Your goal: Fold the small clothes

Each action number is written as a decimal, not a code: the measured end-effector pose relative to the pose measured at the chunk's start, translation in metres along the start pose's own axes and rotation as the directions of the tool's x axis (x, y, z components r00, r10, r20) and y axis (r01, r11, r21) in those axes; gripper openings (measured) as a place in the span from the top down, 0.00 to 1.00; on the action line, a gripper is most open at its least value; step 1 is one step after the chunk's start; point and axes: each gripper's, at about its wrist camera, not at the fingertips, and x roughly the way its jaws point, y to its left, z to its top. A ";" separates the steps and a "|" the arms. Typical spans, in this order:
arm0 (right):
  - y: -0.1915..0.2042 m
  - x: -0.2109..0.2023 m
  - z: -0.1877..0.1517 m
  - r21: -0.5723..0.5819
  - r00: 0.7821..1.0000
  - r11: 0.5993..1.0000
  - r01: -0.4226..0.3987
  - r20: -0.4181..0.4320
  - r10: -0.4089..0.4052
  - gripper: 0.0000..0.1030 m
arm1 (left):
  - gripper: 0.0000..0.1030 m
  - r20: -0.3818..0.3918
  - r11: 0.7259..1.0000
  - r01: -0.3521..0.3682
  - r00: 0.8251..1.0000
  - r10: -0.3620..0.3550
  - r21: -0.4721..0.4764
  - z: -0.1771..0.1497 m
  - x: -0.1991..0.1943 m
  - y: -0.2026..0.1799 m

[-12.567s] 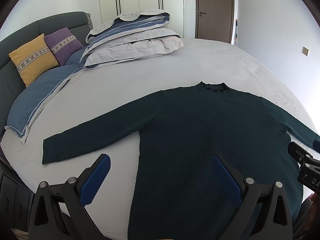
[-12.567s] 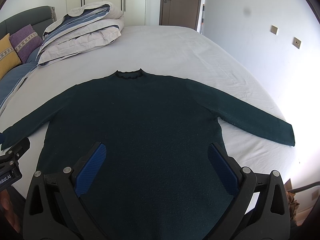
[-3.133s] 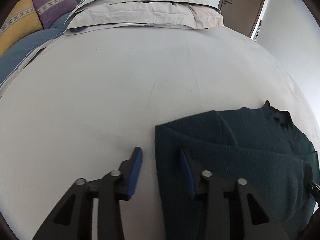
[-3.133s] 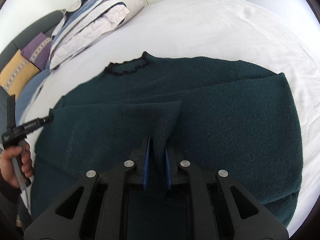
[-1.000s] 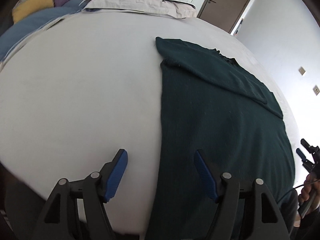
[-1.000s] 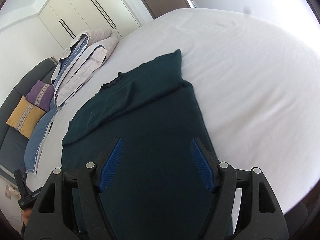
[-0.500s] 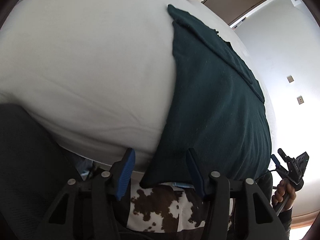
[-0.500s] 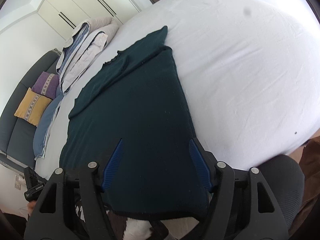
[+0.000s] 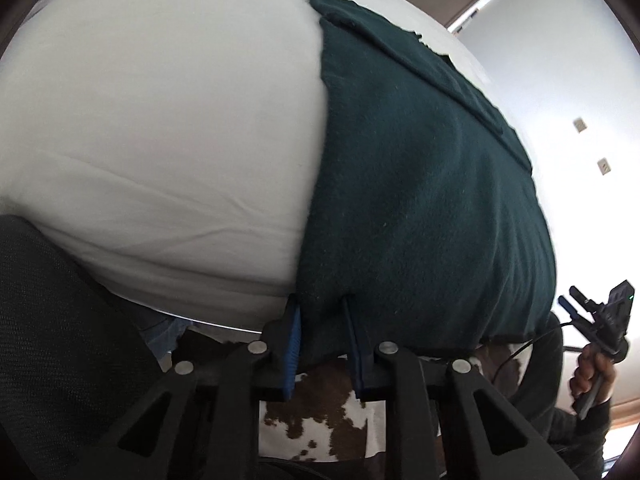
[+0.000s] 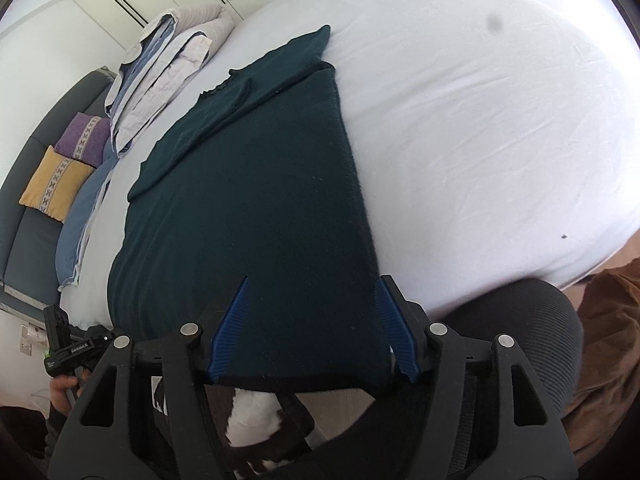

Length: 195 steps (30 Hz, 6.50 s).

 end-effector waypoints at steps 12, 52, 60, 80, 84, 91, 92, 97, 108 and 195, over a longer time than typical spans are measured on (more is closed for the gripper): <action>-0.018 0.028 -0.004 -0.070 0.964 0.992 0.106 -0.237 -0.120 0.57 | 0.71 -0.021 1.000 -0.007 1.000 0.007 0.011 0.001 0.002 -0.002; -0.006 -0.104 0.088 0.058 0.898 0.902 -0.428 0.135 0.418 0.95 | 0.95 0.284 0.855 0.497 0.850 -0.444 -0.148 0.062 -0.115 -0.002; 0.033 -0.093 0.131 0.030 0.885 0.897 -0.442 0.177 0.430 0.95 | 0.96 0.337 0.818 0.541 0.821 -0.461 -0.198 0.099 -0.104 0.001; 0.070 0.013 0.294 0.051 0.908 0.934 -0.354 0.260 0.330 0.95 | 0.99 0.460 0.850 0.487 0.813 -0.357 -0.200 0.246 -0.088 0.007; 0.079 0.040 0.304 0.027 0.916 0.937 -0.348 0.220 0.334 0.95 | 0.87 0.447 0.932 0.344 0.856 -0.259 -0.118 0.238 -0.081 -0.004; 0.071 0.056 0.287 0.023 0.927 0.942 -0.336 0.186 0.326 0.95 | 0.59 0.283 0.996 0.086 0.956 -0.073 -0.034 0.213 -0.010 -0.006; 0.069 0.056 0.285 0.026 0.926 0.941 -0.337 0.188 0.326 0.95 | 0.59 0.267 0.999 0.030 0.963 -0.024 -0.017 0.212 0.000 -0.008; 0.069 0.051 0.276 0.004 0.929 0.944 -0.331 0.179 0.325 0.95 | 0.59 0.216 0.999 -0.027 0.976 0.020 0.027 0.208 0.034 -0.013; 0.054 0.049 0.258 0.017 0.934 0.948 -0.317 0.176 0.309 0.95 | 0.93 0.319 0.983 -0.170 0.937 0.141 0.067 0.194 0.018 -0.029; 0.032 0.107 0.223 0.190 0.962 0.976 -0.111 0.268 0.057 0.65 | 0.46 0.387 0.952 -0.283 0.896 0.219 0.115 0.237 0.058 -0.091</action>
